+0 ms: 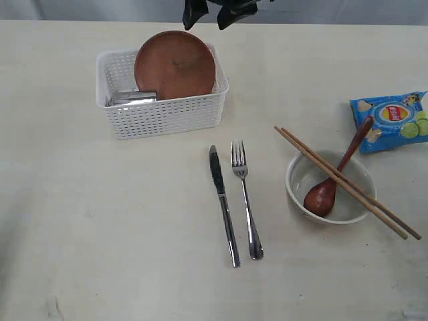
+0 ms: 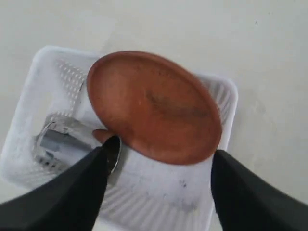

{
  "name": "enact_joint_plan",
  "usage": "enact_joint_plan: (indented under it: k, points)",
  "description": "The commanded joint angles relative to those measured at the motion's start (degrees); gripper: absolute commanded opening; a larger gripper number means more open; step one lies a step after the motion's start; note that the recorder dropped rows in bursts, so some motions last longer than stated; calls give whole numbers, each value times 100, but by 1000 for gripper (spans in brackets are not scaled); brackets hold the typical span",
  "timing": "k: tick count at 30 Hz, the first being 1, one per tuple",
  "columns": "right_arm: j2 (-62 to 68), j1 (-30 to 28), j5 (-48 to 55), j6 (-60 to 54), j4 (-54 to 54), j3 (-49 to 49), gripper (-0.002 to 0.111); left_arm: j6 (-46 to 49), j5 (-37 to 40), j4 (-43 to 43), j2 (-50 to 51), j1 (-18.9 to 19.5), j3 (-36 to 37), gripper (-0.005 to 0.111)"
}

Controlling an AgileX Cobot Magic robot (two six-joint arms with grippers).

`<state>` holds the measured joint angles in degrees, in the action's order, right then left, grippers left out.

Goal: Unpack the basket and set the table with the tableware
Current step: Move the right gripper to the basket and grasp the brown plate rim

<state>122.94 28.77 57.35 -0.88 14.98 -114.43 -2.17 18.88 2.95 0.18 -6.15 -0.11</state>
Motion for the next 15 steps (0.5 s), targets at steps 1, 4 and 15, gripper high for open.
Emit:
enact_joint_plan:
  k: [1,4,15]
  points:
    - [561,-41,-276,-970,135,-451,60,6,-59,-13,-18,-40,11,0]
    - [846,-41,-579,-1470,148,-666,60,6,-59,-13,-18,-40,11,0]
    - [1211,76,-920,-3738,136,-875,55,6,-59,-13,-18,-40,11,0]
